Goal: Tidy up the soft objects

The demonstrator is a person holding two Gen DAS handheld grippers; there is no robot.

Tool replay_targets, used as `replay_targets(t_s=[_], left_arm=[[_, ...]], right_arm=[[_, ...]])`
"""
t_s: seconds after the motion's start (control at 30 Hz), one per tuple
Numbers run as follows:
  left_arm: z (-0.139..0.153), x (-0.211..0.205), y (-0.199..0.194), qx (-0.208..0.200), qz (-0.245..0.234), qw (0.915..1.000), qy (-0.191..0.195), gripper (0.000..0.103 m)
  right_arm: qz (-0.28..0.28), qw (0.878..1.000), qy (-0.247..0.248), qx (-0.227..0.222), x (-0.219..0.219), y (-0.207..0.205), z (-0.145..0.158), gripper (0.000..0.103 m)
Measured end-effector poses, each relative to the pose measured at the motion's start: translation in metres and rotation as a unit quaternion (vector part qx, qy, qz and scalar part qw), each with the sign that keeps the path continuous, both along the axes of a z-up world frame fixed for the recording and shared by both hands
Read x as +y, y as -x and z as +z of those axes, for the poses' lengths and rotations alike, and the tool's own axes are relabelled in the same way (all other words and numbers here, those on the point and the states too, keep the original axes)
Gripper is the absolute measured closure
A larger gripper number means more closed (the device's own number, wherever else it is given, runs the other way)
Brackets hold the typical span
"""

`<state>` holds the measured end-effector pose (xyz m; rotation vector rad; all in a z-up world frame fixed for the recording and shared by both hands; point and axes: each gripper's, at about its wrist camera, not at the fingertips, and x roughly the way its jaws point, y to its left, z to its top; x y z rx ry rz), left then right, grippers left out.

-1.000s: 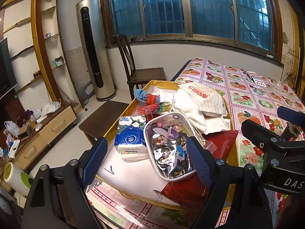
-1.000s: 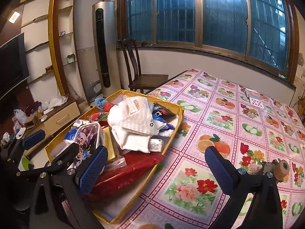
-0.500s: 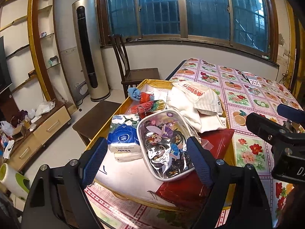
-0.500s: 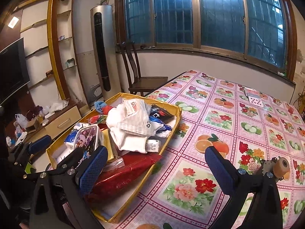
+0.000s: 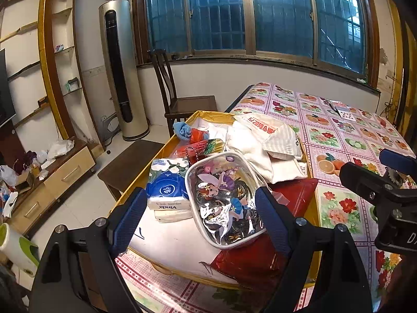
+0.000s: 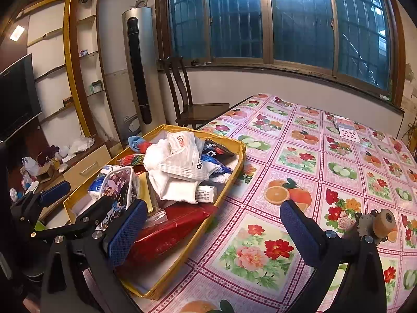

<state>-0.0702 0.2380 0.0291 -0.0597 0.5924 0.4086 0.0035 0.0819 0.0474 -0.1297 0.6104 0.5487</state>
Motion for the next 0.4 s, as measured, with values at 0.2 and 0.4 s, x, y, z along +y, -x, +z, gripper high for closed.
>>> replay_targets(t_s=[0.2,0.4], left_arm=[[0.0029,-0.0034,0.0014,-0.006,0.001,1.0000,-0.003,0.017],[0.0079,-0.0087,0.0020,-0.007,-0.007,0.9999,-0.005,0.013]], right_arm=[[-0.003,1.000,-0.003,0.004,-0.0047,-0.0008,-0.0002,0.000],[-0.007,1.000,-0.004,0.011,-0.0100,-0.0023,-0.0030,0.000]])
